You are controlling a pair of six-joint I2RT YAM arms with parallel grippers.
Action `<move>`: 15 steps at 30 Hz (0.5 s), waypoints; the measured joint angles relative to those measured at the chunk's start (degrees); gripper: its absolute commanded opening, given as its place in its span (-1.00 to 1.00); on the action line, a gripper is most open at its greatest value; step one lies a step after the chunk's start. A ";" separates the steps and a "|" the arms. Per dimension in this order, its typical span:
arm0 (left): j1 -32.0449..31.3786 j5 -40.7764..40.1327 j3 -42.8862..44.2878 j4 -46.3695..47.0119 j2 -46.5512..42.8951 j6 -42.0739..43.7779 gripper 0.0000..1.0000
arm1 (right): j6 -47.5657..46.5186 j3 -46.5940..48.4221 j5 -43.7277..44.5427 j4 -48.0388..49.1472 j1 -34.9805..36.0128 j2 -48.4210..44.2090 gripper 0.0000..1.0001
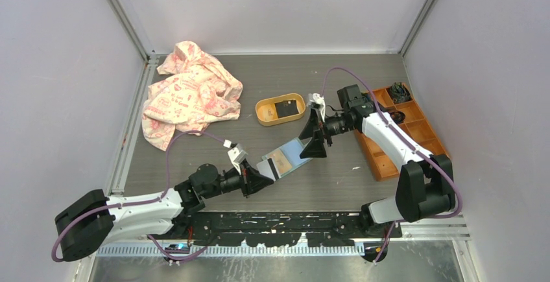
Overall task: Put the credit cards into the card holder
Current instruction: Insert the credit card into the card holder.
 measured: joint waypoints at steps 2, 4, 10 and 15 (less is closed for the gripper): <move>0.00 0.00 0.00 -0.22 0.00 0.04 -1.00 | -0.90 -0.22 -0.37 -0.26 -0.33 0.00 0.99; 0.00 0.00 0.00 -0.28 0.09 0.07 -1.00 | -1.73 -0.55 -0.76 -0.39 -0.52 0.00 0.99; 0.00 -0.31 0.00 -0.35 0.17 0.28 -1.00 | -3.41 -0.68 -2.47 -1.86 -0.55 0.31 0.99; 0.00 -0.68 0.00 -0.42 0.20 1.22 -1.00 | -5.73 -0.68 -3.89 -4.35 0.15 2.43 0.99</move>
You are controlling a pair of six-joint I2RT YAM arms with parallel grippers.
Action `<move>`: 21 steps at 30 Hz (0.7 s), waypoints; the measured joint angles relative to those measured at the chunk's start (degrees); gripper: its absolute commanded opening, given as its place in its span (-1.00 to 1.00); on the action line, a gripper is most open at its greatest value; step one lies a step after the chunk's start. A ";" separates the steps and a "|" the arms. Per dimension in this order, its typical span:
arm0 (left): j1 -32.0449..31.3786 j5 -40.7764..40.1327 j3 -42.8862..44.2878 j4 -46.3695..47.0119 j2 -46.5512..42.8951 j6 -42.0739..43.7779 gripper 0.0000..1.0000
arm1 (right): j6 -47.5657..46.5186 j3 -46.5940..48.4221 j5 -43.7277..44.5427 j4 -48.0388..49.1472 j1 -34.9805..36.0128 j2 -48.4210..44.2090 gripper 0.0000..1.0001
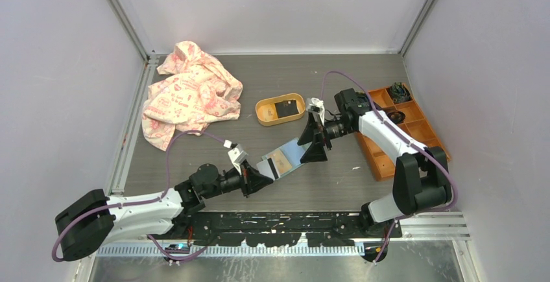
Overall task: Put the credit cards into the card holder
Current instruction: Insert the credit card into the card holder.
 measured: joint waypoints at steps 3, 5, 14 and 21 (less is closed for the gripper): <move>0.00 -0.44 0.09 -0.33 0.20 1.20 -1.00 | -0.76 0.00 -0.37 -1.05 0.39 1.42 0.99; 0.04 -0.55 0.42 -0.70 0.66 2.08 -1.00 | -0.74 0.09 -0.46 -1.66 0.39 2.10 0.99; 1.49 -0.39 2.54 -0.66 5.49 3.80 -1.00 | -5.20 5.97 -2.10 -10.40 0.13 7.50 0.99; 3.52 2.67 4.04 2.67 12.28 3.56 -1.00 | -15.43 7.30 -1.38 -18.25 2.14 7.32 0.99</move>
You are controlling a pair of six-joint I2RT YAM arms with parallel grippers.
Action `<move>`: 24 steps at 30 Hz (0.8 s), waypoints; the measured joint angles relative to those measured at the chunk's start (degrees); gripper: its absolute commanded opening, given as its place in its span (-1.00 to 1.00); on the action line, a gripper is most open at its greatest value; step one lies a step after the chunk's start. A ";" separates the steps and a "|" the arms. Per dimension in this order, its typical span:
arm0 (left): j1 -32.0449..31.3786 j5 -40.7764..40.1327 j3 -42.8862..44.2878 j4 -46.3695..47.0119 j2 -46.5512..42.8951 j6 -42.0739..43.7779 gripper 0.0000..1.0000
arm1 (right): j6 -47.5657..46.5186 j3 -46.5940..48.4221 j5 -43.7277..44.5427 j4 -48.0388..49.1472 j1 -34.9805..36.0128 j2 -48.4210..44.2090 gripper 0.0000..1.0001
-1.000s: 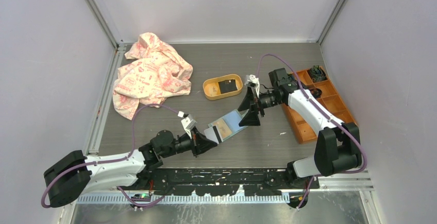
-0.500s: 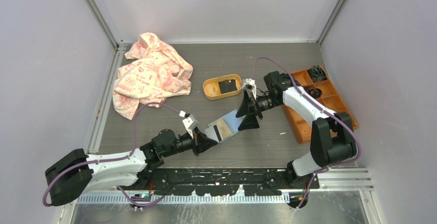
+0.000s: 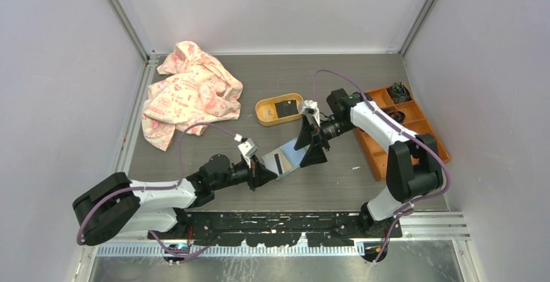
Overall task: Put the credit cards into the card holder
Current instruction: Insert the credit card into the card holder.
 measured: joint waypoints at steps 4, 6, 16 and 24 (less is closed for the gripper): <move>0.24 3.28 3.56 1.68 4.83 -0.11 -1.00 | 7.26 -2.69 2.93 7.67 3.15 -2.84 0.99; 0.24 4.72 4.79 3.13 6.86 -0.24 -1.00 | 14.05 -5.53 4.81 14.51 4.26 -5.44 0.99; 0.90 8.76 6.40 8.66 13.94 -2.23 -1.00 | 27.78 -7.15 5.57 26.58 5.81 -8.26 0.38; 1.95 10.05 7.26 12.24 16.22 -3.85 -1.00 | 30.18 -6.93 5.31 26.58 7.37 -6.27 -0.67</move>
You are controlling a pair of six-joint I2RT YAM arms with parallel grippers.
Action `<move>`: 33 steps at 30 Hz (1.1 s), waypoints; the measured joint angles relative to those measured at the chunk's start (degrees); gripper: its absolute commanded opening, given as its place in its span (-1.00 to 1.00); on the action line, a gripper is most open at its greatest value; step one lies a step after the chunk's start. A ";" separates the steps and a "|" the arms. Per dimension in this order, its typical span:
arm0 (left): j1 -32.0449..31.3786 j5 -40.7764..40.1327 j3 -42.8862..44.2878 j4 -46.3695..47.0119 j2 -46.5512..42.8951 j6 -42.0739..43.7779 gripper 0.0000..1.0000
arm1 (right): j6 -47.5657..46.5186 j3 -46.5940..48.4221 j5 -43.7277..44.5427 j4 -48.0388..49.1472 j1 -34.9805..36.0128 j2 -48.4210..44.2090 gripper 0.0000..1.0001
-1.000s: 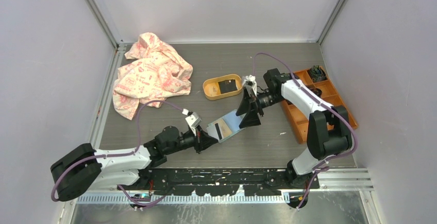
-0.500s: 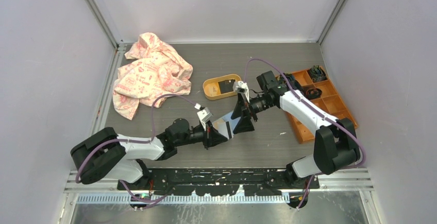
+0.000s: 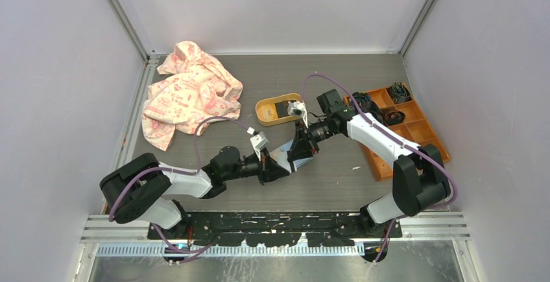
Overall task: Put the credit cards into the card holder
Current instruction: Insert the credit card into the card holder.
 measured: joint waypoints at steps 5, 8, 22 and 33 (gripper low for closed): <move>0.55 1.09 0.00 2.34 0.61 -1.03 -1.00 | -0.81 0.74 -0.92 -1.18 -0.13 0.17 -0.99; 0.92 1.60 -0.02 3.34 0.87 -1.95 -0.57 | -1.75 1.57 -0.96 -2.38 -0.15 0.17 -0.99; 1.55 -19.61 -5.16 -24.94 -25.18 -9.09 0.36 | 24.39 -3.98 9.27 14.69 -6.86 2.12 -0.99; 1.55 -27.71 -6.47 -37.55 -22.53 -22.93 0.15 | 28.61 -3.63 18.97 16.22 -6.64 11.34 -0.99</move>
